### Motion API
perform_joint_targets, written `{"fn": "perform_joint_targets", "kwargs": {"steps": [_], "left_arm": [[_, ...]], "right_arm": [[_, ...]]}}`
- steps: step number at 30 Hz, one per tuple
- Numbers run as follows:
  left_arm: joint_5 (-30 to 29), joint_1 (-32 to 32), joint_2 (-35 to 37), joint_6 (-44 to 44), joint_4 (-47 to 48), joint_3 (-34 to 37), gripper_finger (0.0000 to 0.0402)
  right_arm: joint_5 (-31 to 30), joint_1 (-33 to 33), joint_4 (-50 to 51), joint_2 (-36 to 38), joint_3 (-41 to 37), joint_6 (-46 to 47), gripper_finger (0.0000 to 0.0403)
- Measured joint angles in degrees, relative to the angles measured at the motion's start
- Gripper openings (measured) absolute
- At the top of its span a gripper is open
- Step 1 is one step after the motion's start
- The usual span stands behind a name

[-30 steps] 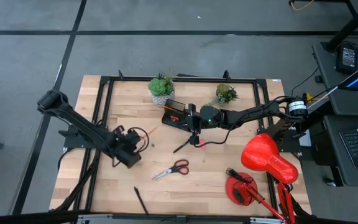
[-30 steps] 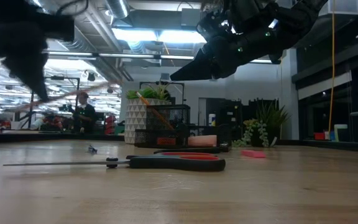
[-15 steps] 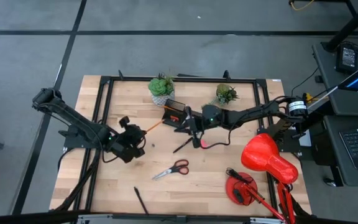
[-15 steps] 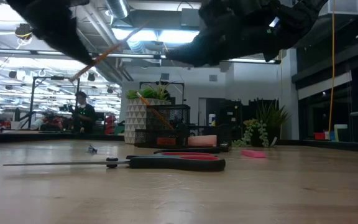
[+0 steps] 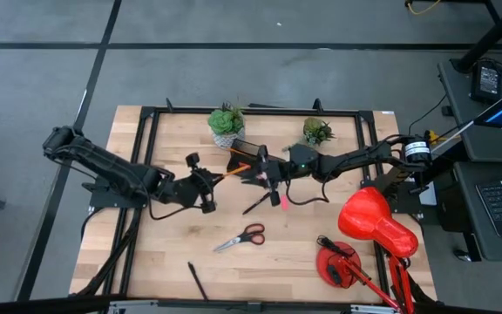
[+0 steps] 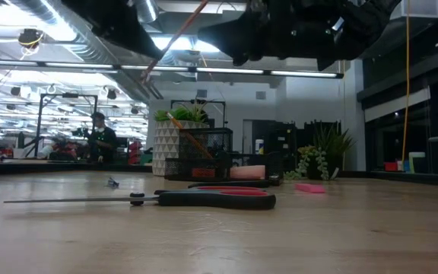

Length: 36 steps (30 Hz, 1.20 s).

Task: Pick and place office supplies into organizer
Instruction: Put the orange pencil into the black desk organizer

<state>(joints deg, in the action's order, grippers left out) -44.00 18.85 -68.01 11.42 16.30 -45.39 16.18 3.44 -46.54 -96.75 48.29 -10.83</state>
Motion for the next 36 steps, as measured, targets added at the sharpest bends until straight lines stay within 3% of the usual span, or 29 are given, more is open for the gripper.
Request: {"fn": "perform_joint_targets", "kwargs": {"steps": [10,22,36], "left_arm": [[6.30,-3.88,0.00,-6.34,-5.70,0.00,0.0026],[9.04,-5.58,0.00,-8.81,-7.02,0.03,0.0026],[9.19,-5.51,0.00,-13.31,-9.27,0.04,0.0026]], "right_arm": [[0.01,0.00,-6.08,0.00,0.00,1.82,0.0118],[0.03,0.00,-10.21,0.00,0.00,1.78,0.0122],[-0.01,0.06,-2.93,0.00,0.02,4.59,0.0122]]}}
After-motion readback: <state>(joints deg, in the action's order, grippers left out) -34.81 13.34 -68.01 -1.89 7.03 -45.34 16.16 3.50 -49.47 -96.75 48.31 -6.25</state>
